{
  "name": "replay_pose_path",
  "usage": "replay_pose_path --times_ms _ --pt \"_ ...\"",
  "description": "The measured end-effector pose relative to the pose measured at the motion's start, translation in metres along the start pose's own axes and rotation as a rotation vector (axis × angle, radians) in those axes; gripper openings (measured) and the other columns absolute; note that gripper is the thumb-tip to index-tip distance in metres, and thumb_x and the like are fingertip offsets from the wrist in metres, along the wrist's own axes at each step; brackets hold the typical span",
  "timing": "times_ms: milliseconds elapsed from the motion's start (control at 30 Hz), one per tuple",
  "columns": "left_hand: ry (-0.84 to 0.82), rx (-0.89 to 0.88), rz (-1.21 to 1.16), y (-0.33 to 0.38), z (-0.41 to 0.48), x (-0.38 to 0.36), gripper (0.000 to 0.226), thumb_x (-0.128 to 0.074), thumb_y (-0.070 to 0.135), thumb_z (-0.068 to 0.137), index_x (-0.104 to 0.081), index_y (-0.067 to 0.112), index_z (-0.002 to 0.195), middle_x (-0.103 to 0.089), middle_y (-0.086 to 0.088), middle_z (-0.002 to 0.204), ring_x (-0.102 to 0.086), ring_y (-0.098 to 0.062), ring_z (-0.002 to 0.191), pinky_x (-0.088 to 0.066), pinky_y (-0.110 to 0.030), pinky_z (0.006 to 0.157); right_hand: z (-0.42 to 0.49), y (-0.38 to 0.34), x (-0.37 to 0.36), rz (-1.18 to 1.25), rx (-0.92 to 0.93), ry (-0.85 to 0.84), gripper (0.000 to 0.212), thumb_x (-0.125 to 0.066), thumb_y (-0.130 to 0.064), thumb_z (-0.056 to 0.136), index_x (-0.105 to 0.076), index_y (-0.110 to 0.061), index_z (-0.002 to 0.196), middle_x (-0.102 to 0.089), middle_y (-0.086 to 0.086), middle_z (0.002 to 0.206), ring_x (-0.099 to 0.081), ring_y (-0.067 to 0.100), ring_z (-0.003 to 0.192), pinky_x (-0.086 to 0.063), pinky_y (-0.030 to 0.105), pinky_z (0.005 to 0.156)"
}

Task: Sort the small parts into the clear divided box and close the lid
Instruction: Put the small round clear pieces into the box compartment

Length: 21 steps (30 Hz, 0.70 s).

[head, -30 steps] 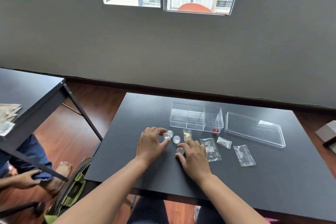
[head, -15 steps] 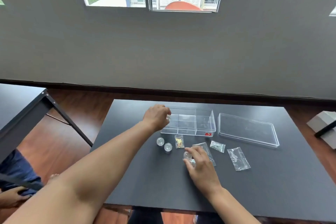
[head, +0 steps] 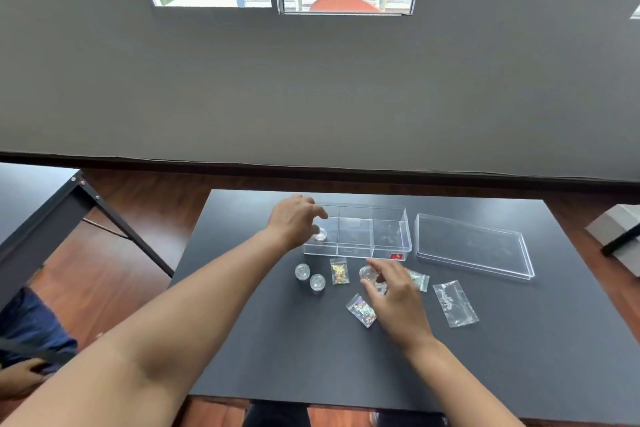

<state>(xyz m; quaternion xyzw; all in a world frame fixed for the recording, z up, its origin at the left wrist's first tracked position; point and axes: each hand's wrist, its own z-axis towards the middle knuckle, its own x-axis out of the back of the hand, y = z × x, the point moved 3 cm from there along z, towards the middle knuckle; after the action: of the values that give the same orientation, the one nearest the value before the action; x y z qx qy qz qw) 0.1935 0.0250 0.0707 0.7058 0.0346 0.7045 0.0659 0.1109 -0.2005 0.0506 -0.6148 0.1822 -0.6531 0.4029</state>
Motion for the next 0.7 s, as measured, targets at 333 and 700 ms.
replay_pose_path --times_ms 333,700 --pt "0.086 0.726 -1.101 -0.025 -0.035 -0.022 0.026 -0.072 0.019 0.08 -0.07 0.009 0.104 -0.072 -0.008 0.087 -0.07 -0.019 0.066 -0.06 -0.034 0.052 0.104 -0.046 -0.029 -0.158 0.064 -0.21 0.029 -0.063 -0.017 0.086 -0.064 -0.012 0.115 -0.064 0.008 0.114 -0.06 0.023 0.103 -0.046 0.033 0.092" --pt "0.125 0.748 -1.167 -0.023 -0.036 -0.023 0.011 -0.074 0.019 0.08 -0.072 0.017 0.091 -0.075 -0.008 0.089 -0.073 -0.023 0.076 -0.059 -0.032 0.053 0.128 -0.05 -0.056 -0.554 0.09 -0.459 0.029 -0.064 -0.02 0.084 -0.064 -0.022 0.114 -0.06 0.013 0.119 -0.054 0.031 0.114 -0.047 0.04 0.095"
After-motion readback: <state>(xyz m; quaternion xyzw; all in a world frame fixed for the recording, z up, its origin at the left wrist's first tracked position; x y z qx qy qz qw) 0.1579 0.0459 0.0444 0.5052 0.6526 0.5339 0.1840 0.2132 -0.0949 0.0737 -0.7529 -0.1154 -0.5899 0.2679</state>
